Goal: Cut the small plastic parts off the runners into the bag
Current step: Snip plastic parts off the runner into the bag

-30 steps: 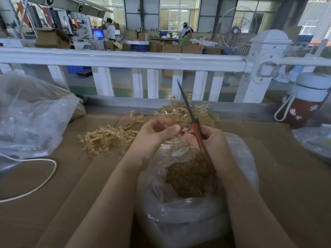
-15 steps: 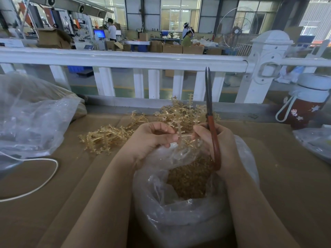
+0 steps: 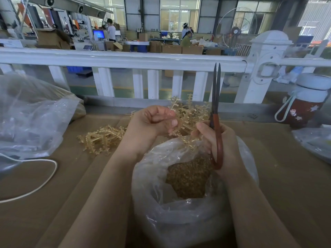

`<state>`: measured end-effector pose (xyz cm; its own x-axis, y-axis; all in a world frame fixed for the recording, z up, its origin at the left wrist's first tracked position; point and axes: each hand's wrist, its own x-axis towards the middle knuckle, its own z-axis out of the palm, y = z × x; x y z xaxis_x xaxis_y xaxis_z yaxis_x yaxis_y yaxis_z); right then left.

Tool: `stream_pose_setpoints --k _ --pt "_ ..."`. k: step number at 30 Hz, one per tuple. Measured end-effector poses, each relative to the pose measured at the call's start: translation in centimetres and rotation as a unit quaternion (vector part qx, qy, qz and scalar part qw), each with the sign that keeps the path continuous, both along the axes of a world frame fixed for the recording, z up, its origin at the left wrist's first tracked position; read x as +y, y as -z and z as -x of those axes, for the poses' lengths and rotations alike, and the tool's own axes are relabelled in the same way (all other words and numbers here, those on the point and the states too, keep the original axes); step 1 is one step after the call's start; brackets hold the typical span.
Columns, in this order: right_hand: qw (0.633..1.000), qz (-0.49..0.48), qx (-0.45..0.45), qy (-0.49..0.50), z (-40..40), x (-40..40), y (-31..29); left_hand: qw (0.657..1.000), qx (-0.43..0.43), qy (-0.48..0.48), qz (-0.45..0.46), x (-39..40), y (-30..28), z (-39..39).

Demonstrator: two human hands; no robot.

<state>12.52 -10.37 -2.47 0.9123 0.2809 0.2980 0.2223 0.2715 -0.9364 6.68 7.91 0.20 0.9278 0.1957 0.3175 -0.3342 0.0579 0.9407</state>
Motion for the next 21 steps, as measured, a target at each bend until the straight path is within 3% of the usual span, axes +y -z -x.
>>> stream_pose_setpoints --k 10,15,21 --pt "1.000 0.011 -0.002 0.022 -0.2 -0.1 0.2 0.975 0.205 0.075 -0.050 -0.7 0.3 0.3" --pt "0.999 -0.019 -0.002 0.033 -0.2 0.1 0.2 0.976 0.203 0.080 -0.014 -1.1 0.6 0.3" --pt "0.992 0.015 -0.070 0.106 -0.1 0.1 0.4 0.975 0.161 0.044 0.145 -1.0 1.2 0.0"
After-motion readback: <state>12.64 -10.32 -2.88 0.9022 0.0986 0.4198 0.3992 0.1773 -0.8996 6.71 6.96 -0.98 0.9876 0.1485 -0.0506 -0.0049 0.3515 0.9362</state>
